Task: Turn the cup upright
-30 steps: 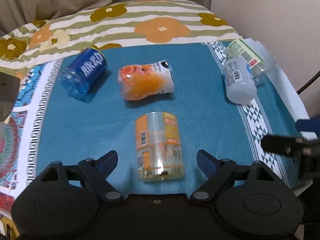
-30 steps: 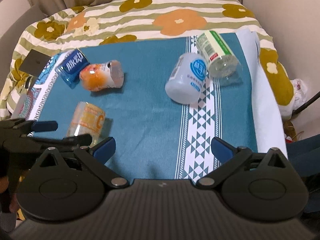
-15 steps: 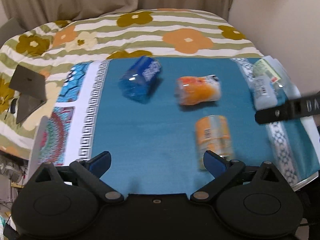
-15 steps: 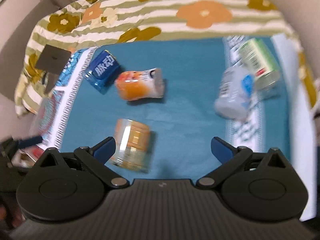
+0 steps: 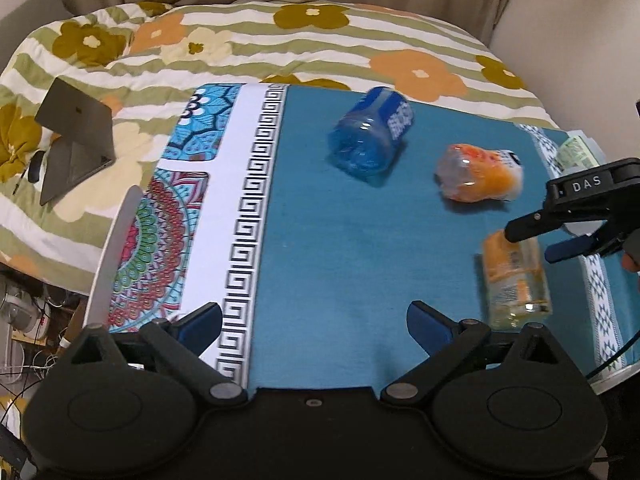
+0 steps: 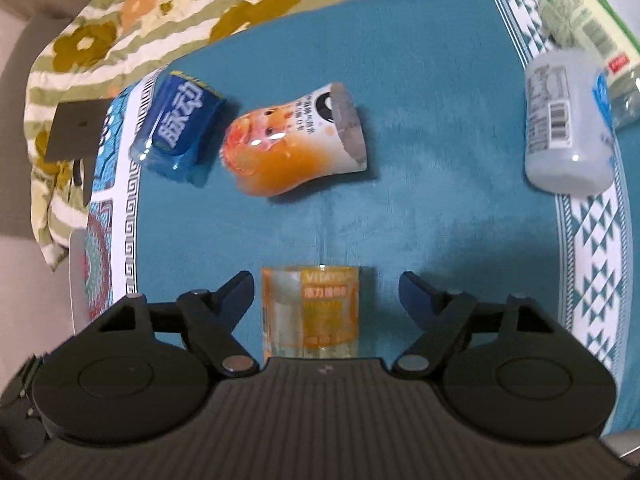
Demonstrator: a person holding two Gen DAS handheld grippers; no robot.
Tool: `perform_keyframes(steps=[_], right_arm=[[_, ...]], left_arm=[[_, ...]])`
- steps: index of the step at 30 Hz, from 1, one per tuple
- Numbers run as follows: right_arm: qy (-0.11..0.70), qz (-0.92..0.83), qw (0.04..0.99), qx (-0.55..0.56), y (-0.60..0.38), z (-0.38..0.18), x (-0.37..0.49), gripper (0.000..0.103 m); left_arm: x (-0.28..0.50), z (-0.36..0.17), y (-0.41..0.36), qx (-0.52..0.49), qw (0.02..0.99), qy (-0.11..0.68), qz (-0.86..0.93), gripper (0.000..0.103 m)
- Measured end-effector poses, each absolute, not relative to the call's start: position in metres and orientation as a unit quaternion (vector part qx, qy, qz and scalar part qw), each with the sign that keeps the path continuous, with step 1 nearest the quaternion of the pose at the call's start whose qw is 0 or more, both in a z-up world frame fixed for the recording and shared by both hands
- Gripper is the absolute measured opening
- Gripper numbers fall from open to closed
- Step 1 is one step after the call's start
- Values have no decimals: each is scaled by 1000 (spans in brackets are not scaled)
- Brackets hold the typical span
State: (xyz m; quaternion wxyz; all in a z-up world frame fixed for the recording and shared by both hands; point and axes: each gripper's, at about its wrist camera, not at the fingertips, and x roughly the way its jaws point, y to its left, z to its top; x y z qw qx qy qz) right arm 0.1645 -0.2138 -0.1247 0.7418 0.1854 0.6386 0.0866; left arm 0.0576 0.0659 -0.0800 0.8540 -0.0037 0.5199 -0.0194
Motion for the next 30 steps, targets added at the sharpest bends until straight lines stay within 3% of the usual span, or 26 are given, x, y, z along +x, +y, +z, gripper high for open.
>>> perform_keyframes(steps=[7,9,22,26,30], right_arm=[[653,85,723,211,-210,-135,168,83],[654,87,721,211,-208,-135,168,74],[633,93,739,209,-209,-122,159,69],[593,96,770,215,-213,-98,144,69],[481,81,852,188,-210,-73,112,69]], left_arm=[[66,-81,87,-20,856,517,-10,101],[66,-81,88,-21,855,517,-11,101],[59,-75,86,-24,855,518,-19,101],[58,-67,88,-24,860,509,-18,101],[58,-65,89,-28,863,505,-17,101]])
